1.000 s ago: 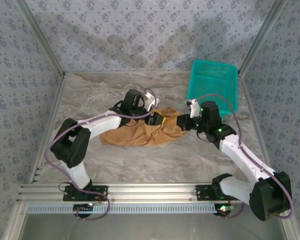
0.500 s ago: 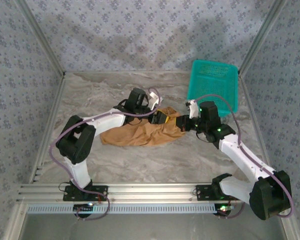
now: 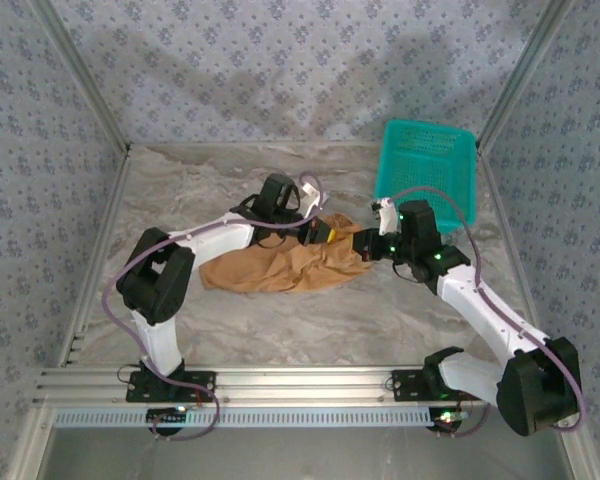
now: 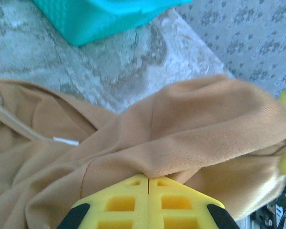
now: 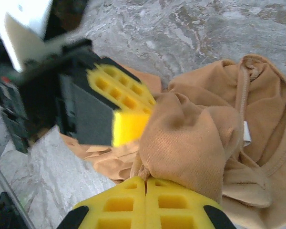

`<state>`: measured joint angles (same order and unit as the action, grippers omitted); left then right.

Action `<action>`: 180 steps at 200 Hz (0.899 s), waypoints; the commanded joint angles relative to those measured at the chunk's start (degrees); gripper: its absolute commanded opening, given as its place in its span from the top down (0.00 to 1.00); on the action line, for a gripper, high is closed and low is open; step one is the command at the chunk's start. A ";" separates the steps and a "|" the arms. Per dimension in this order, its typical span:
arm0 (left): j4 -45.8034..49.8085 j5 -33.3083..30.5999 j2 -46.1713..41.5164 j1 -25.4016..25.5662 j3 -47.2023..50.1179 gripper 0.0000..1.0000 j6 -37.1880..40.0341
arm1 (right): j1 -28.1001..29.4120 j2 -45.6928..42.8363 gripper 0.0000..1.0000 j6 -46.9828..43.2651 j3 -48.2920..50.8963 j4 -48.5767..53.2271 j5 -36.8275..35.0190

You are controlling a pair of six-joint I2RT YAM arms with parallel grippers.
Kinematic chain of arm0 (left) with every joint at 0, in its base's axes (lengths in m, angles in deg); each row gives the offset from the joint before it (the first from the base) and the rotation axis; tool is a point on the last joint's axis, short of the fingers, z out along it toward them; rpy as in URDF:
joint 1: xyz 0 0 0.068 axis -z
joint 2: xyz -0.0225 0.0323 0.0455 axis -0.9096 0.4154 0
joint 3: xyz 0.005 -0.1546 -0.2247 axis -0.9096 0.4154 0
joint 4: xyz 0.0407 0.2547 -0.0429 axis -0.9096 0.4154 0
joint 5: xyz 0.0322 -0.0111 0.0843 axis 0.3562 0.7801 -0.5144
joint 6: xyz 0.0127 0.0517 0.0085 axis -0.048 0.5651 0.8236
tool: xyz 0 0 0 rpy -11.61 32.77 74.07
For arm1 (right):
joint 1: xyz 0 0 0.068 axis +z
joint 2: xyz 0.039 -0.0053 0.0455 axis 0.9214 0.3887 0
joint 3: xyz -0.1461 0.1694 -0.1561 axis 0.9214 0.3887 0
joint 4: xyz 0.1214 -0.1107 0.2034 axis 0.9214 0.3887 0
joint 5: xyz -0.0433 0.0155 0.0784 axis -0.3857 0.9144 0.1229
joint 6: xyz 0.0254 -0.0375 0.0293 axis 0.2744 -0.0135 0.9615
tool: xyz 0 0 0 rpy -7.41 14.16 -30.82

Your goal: Fold the inside-out t-shirt

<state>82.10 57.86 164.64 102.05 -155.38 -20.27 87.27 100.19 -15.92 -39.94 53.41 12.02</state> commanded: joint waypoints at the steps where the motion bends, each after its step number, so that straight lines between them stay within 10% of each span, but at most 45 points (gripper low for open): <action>1: 1.77 2.08 -2.77 -2.68 -4.47 1.00 -3.38 | -1.05 0.76 1.00 -1.37 1.86 -0.13 -1.12; 109: -9.98 10.96 -11.30 -4.19 4.90 1.00 -14.96 | 0.70 16.93 1.00 2.98 -11.52 11.51 -16.16; 137: -10.01 10.79 -7.71 -4.08 6.29 1.00 -15.37 | 3.59 14.25 0.61 1.61 -12.73 13.40 -16.21; 180: -10.04 11.26 -4.39 -4.09 6.28 1.00 -15.92 | 5.62 12.55 0.51 -1.54 -11.79 12.73 -15.03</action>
<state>74.13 67.21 159.09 98.08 -149.55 -35.61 92.38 113.87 -15.24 -51.09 64.54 -2.61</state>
